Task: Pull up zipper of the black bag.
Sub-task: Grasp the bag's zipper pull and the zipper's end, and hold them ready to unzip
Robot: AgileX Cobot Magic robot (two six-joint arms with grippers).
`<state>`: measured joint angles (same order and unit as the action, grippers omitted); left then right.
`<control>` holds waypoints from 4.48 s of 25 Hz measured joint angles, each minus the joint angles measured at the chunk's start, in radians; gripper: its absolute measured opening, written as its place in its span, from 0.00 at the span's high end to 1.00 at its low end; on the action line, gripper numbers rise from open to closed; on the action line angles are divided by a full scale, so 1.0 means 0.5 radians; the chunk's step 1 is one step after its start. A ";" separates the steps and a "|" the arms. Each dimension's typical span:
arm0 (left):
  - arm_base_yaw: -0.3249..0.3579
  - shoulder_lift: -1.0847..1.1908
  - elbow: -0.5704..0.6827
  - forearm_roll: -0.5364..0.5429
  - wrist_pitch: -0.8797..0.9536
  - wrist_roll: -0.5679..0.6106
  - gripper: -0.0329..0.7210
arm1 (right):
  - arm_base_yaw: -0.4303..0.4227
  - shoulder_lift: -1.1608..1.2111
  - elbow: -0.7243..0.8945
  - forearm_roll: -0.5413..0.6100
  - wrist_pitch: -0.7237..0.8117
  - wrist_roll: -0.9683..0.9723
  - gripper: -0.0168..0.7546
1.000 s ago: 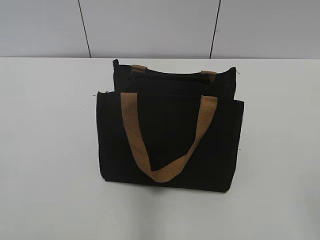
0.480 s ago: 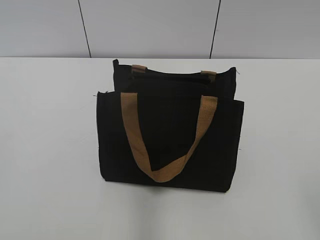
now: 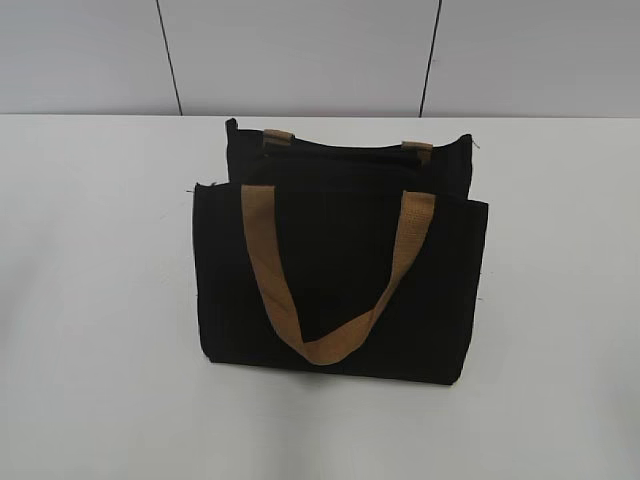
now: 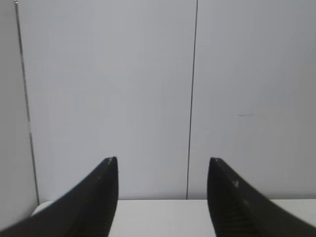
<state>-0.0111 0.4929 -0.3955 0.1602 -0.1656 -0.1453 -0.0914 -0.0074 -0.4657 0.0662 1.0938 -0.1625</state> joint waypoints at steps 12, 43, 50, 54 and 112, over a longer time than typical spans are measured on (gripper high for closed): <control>-0.003 1.696 0.144 0.942 -1.377 -0.450 0.48 | 0.000 0.000 0.000 0.000 0.000 0.000 0.23; -0.174 3.318 -0.847 2.231 -2.081 -0.531 0.52 | 0.000 0.000 0.000 0.002 0.000 0.000 0.23; -0.262 3.318 -0.849 2.135 -2.081 -0.494 0.62 | 0.000 0.000 0.000 0.002 0.000 0.000 0.23; -0.326 3.318 -0.849 2.024 -2.060 -0.488 0.79 | 0.000 0.000 0.000 0.002 0.000 0.000 0.23; -0.379 1.797 -0.750 2.202 -0.875 -1.564 0.93 | 0.036 1.159 -0.470 0.506 -0.232 -0.324 0.23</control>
<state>-0.2006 1.3915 -0.7703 1.2613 -0.6032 -0.9274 -0.0736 0.5720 -0.7008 0.3191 0.9776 -0.3244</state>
